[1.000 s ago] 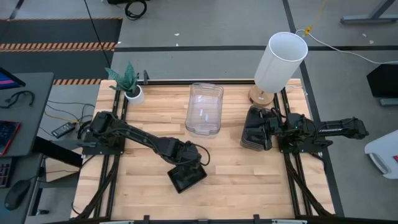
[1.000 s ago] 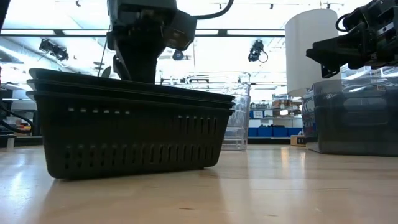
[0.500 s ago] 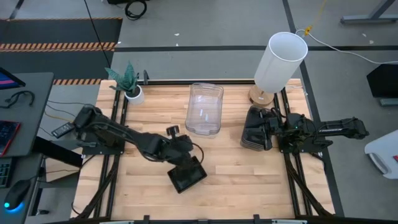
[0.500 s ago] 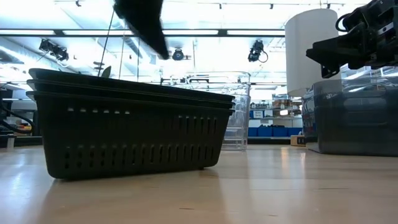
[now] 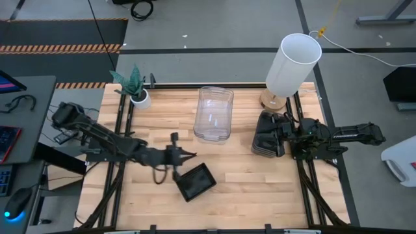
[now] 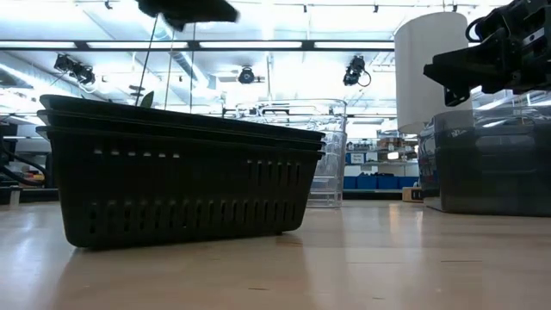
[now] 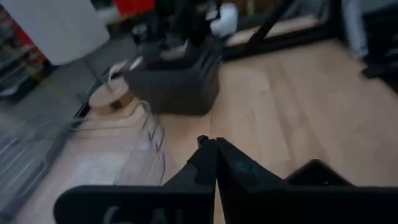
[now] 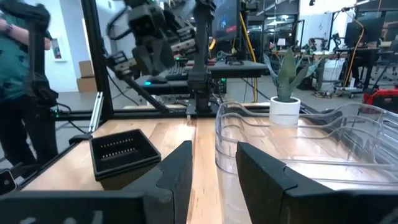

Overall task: Stack baskets by color
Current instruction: Return to Home Position

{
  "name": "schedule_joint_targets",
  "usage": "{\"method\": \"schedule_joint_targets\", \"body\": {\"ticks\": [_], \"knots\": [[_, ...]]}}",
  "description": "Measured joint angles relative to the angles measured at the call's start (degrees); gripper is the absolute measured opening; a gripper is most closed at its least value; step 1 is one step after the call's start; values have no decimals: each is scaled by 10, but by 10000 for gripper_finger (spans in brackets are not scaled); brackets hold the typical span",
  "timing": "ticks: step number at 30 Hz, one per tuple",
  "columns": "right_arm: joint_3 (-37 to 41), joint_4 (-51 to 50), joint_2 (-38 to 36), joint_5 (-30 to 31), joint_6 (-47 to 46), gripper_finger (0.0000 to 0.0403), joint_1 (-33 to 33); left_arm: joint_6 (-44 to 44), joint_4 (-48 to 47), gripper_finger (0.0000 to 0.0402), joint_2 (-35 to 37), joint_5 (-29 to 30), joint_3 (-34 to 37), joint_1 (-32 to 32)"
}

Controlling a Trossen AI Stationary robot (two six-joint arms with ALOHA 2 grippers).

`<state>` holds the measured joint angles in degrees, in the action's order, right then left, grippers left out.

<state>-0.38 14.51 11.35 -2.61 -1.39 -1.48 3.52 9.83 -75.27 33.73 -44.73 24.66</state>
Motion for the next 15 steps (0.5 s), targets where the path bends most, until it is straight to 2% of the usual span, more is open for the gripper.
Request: {"method": "schedule_joint_targets", "body": {"ticks": [9, 12, 15], "knots": [[0, 4, 3, 0, 0, 130, 0, 30, 243, 6, 180, -40, 248, -1], [0, 4, 3, 0, 0, 130, 0, 34, 282, 6, 249, -36, 303, -8], [0, 4, 3, 0, 0, 130, 0, 24, 279, 4, 323, -36, 344, -14]]}}
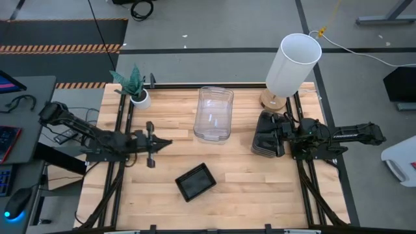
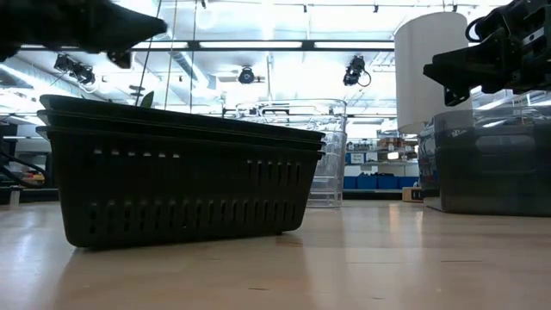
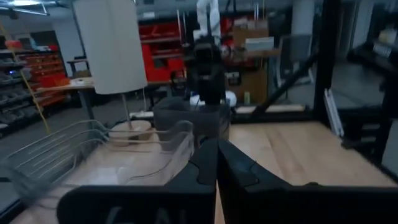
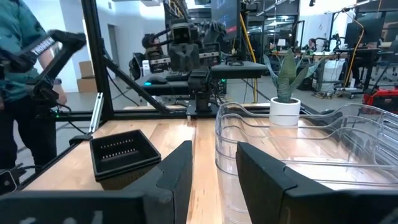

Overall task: Stack baskets by color
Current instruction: Return to Home Position

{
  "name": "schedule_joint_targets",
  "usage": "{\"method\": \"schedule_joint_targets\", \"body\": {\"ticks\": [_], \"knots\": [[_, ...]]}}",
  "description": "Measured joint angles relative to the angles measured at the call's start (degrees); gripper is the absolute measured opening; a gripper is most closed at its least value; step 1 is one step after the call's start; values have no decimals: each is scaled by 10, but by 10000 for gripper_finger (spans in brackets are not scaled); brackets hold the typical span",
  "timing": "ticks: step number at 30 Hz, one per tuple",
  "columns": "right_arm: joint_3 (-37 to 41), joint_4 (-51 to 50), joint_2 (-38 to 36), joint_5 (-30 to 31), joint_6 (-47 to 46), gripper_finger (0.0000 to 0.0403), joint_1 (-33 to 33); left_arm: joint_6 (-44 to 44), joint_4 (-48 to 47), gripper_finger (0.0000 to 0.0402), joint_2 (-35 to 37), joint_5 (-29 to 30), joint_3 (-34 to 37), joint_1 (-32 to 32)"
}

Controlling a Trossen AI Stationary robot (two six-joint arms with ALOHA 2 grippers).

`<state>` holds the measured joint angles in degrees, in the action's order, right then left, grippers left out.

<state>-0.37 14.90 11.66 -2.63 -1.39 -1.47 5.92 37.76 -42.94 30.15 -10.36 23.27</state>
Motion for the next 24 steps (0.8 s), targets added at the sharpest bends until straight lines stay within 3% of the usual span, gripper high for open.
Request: {"method": "schedule_joint_targets", "body": {"ticks": [9, 16, 24], "knots": [[0, 0, 0, 0, 0, 130, 0, -34, -20, 3, 195, 9, 87, 2], [0, 0, 0, 0, 0, 130, 0, -76, -155, 4, 269, 11, 91, 19], [0, 0, 0, 0, 0, 130, 0, -38, -199, 4, 359, 16, 91, 34]]}}
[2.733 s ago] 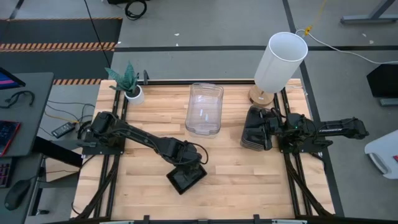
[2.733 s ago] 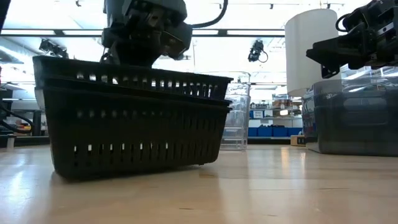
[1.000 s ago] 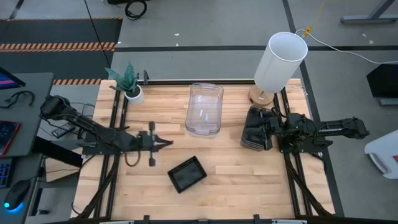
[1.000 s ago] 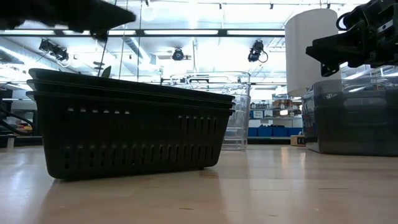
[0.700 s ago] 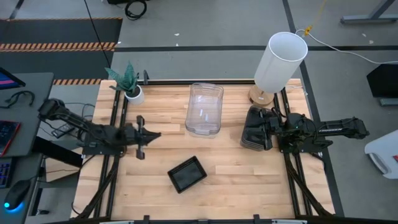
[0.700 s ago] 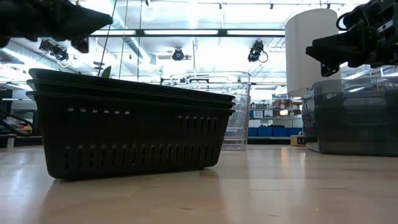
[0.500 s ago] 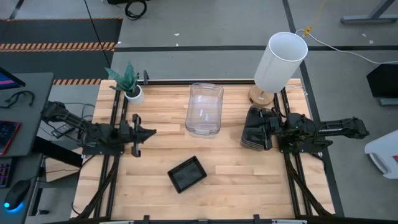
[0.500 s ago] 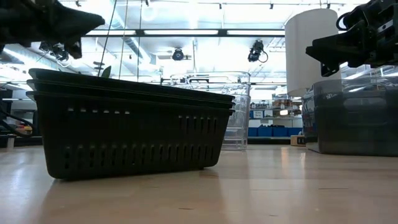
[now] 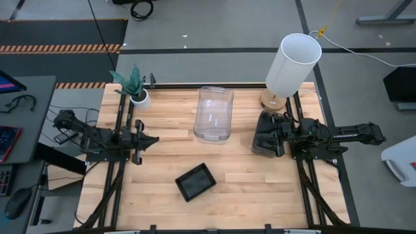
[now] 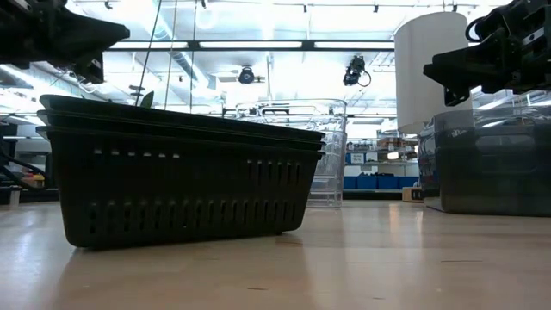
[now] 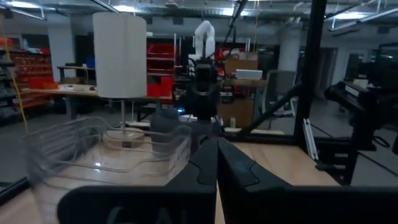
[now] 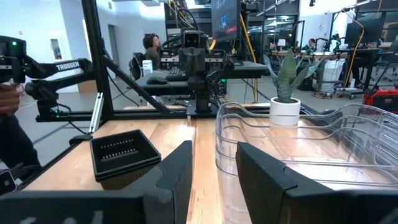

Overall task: Stack baskets by color
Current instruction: Return to Home Position

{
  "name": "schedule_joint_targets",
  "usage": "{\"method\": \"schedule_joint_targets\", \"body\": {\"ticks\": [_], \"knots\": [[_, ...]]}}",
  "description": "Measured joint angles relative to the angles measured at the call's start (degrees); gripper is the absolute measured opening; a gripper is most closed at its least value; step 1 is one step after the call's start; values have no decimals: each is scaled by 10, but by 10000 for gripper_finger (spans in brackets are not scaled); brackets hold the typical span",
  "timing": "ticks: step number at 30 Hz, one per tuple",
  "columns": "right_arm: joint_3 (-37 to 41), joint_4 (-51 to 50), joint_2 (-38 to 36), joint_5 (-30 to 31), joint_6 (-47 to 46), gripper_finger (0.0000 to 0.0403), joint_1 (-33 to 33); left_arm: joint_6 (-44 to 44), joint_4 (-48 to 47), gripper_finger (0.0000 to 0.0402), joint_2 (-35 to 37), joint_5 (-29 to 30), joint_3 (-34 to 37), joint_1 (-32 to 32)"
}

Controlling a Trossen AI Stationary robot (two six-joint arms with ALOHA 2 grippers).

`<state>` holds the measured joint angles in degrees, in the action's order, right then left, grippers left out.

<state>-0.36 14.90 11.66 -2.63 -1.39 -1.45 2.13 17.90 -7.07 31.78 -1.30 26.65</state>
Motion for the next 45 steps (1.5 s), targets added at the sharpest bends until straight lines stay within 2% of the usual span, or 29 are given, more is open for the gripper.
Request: {"method": "schedule_joint_targets", "body": {"ticks": [5, 15, 26, 33, 34, 39, 41, 45], "knots": [[0, 0, 0, 0, 0, 130, 0, 13, -84, 4, 72, -11, 0, 0], [0, 1, 0, 0, 0, 130, 0, 11, -108, 4, 70, -33, -1, 6], [0, 0, 0, 0, 0, 130, 0, -17, -138, 4, 59, -107, 7, 7], [0, 0, 0, 0, 0, 130, 0, -16, -140, 12, 58, -108, 7, 6], [0, 0, 0, 0, 0, 130, 0, 1, -140, 15, 58, -105, 8, 5], [0, 0, 0, 0, 0, 130, 0, 192, -131, 28, 57, -91, 8, 4], [0, 0, 0, 0, 0, 130, 0, 225, -126, 31, 56, -90, 9, 4], [0, 0, 0, 0, 0, 130, 0, 225, -115, 33, 56, -89, 9, 4]]}}
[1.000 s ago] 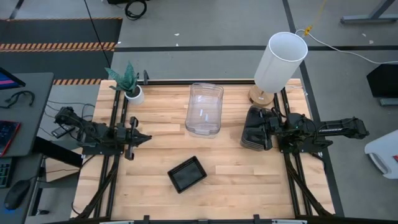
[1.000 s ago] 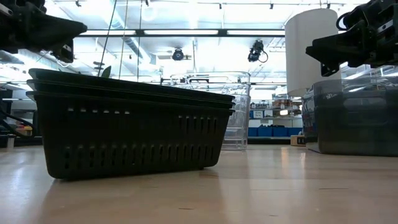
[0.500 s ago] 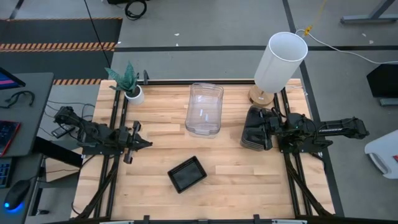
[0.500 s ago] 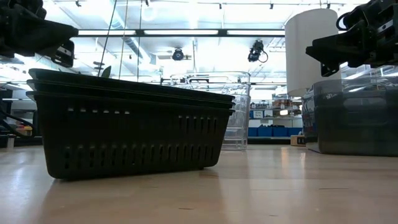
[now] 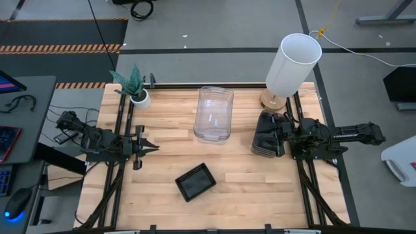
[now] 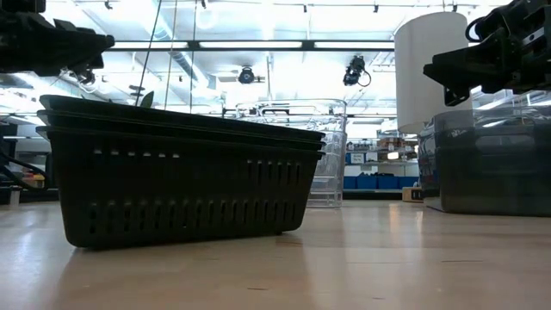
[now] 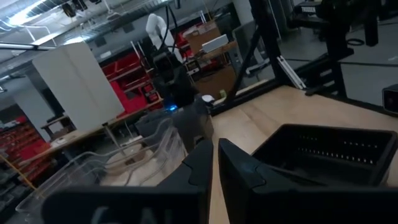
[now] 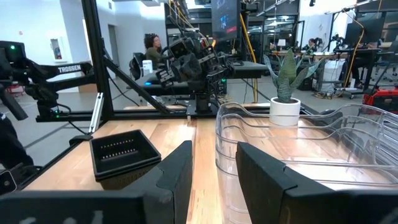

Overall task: Stack baskets by color
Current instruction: Return to Home Position

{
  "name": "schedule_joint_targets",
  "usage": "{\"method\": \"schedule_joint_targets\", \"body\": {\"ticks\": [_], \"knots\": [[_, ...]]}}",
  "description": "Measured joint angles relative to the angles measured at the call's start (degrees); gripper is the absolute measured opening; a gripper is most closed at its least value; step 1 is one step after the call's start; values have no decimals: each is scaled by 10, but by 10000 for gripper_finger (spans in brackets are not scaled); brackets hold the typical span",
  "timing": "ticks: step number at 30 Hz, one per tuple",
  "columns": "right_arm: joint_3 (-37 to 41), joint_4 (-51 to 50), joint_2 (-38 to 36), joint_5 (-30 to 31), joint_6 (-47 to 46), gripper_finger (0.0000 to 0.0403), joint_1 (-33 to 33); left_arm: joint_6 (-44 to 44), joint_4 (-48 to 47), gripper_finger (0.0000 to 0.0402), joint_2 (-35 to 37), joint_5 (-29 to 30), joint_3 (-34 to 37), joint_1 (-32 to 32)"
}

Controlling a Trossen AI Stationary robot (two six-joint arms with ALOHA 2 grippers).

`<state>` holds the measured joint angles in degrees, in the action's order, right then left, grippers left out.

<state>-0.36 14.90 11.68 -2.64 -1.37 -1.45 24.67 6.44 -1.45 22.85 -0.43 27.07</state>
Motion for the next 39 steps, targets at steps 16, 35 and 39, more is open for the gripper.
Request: {"method": "schedule_joint_targets", "body": {"ticks": [16, 35, 39], "knots": [[0, 0, 0, 0, 0, 130, 0, 0, 6, 34, 0, 0, 0, 0], [0, 0, 0, 0, 0, 130, 0, 0, 6, 26, 0, 0, 0, 0], [0, 0, 0, 0, 0, 130, 0, 0, 7, 32, 0, 0, 0, 0]]}}
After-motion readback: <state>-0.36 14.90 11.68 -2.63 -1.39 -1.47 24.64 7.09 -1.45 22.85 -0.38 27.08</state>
